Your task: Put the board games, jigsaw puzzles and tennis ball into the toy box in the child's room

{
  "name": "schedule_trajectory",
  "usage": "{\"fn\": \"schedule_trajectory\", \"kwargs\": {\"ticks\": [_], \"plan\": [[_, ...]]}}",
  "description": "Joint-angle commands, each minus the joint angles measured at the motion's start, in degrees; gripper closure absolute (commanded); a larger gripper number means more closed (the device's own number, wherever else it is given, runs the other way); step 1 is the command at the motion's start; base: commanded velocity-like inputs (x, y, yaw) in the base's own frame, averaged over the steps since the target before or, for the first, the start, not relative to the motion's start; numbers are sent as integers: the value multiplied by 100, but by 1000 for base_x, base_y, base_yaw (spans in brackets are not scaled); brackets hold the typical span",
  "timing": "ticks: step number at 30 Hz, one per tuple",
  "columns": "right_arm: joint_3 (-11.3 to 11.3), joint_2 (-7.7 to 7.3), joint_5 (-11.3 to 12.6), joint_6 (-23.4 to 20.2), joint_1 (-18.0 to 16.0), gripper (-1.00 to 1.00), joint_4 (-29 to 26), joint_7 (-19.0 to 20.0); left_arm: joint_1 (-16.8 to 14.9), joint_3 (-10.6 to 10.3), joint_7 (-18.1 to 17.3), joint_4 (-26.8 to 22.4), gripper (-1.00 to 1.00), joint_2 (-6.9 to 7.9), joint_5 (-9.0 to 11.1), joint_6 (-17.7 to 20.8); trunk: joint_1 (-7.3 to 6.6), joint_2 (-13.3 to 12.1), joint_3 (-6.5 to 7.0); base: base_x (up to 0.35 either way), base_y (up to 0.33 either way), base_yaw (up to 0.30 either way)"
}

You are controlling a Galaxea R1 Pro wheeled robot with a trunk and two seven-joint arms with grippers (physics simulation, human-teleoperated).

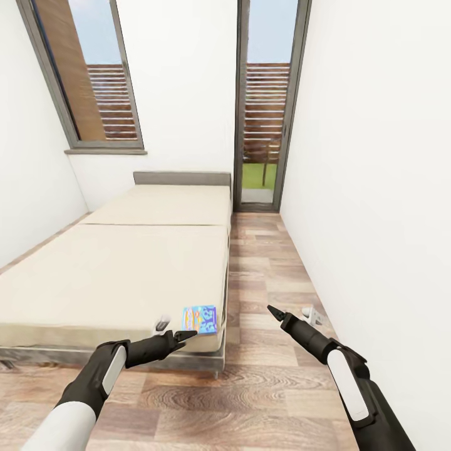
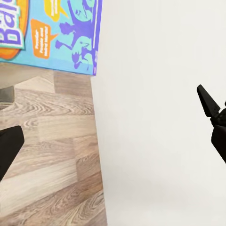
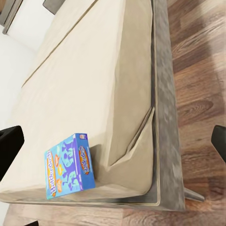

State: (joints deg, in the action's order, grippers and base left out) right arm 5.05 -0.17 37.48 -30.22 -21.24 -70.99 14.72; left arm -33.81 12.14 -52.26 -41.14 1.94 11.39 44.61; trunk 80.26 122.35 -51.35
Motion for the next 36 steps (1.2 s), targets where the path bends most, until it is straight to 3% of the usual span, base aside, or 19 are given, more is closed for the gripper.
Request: {"fn": "schedule_trajectory", "kwargs": {"ticks": [1, 17, 36], "plan": [[11, 1, 22, -37, -3, -100, -3, 13, -3, 8, -11, 1, -100, -1, 12, 31, 22, 44, -24, 0, 0, 0], [13, 2, 22, -37, -3, -100, 51, 13, -3, 16, -34, 1, -100, -2, 18, -4, 373, 685, -311, 0, 0, 0], [13, 2, 22, -37, -3, -100, 77, 13, -5, 10, -80, -3, -100, 20, 21, 34, 373, 685, -311, 0, 0, 0]]}}
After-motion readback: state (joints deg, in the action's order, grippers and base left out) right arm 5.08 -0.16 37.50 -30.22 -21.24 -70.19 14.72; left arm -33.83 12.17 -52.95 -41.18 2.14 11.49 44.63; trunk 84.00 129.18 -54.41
